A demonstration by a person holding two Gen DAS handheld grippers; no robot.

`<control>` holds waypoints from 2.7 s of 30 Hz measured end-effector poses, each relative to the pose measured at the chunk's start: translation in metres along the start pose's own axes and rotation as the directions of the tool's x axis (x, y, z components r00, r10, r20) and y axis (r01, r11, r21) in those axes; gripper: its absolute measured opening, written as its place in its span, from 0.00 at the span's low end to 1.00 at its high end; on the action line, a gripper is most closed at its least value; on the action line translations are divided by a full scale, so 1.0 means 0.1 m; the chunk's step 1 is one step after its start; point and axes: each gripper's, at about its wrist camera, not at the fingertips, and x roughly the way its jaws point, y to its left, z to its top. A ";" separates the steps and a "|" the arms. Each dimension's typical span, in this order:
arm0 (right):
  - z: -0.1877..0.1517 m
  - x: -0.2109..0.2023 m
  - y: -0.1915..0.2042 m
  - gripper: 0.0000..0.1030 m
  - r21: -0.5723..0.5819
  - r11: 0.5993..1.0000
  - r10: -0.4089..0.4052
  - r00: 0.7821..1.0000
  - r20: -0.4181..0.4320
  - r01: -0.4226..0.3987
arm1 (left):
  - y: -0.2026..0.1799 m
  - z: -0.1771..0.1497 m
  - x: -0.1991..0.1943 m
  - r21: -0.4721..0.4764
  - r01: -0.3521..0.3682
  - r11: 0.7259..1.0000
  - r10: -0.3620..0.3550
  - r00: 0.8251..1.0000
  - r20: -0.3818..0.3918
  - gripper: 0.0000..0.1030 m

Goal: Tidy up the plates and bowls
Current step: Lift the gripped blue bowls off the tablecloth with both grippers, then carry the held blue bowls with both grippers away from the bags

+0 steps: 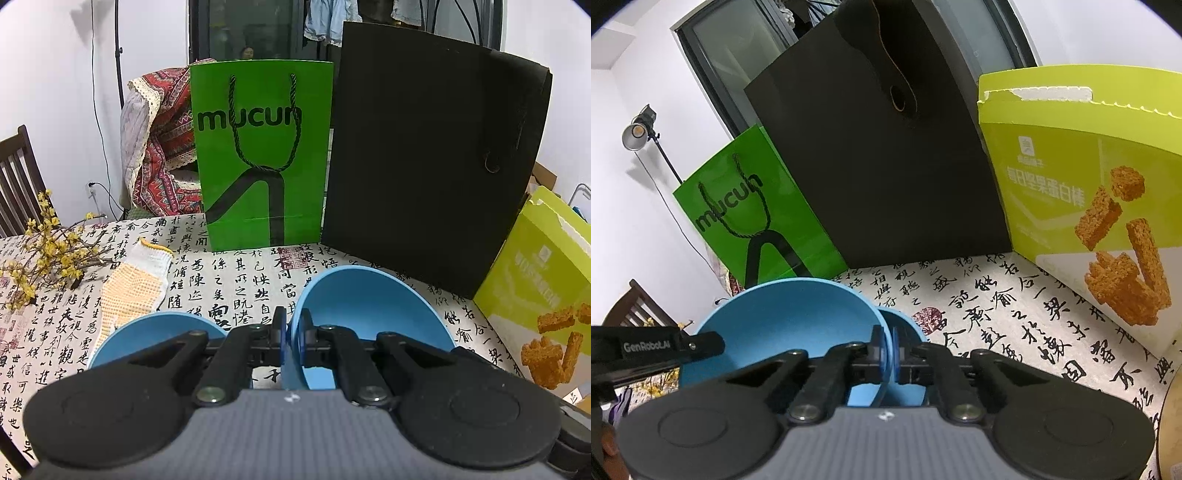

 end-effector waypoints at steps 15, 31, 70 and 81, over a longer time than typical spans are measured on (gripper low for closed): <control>0.00 -0.03 0.00 0.04 -0.003 1.000 0.007 1.000 0.017 -0.007 | 0.00 0.00 -0.01 0.006 0.000 1.000 0.000 1.000 0.013 0.07; 0.01 -0.15 0.04 0.04 -0.008 1.000 0.006 0.998 0.062 -0.006 | 0.03 -0.01 -0.09 0.016 0.017 1.000 -0.018 0.999 0.046 0.06; -0.03 -0.46 0.31 0.04 -0.061 0.998 0.026 0.991 0.130 -0.019 | 0.28 -0.04 -0.45 0.011 0.057 0.998 -0.058 0.992 0.116 0.06; -0.08 -0.59 0.51 0.04 -0.090 0.996 0.015 0.991 0.136 -0.003 | 0.49 -0.08 -0.61 -0.022 0.072 0.997 -0.069 0.990 0.122 0.06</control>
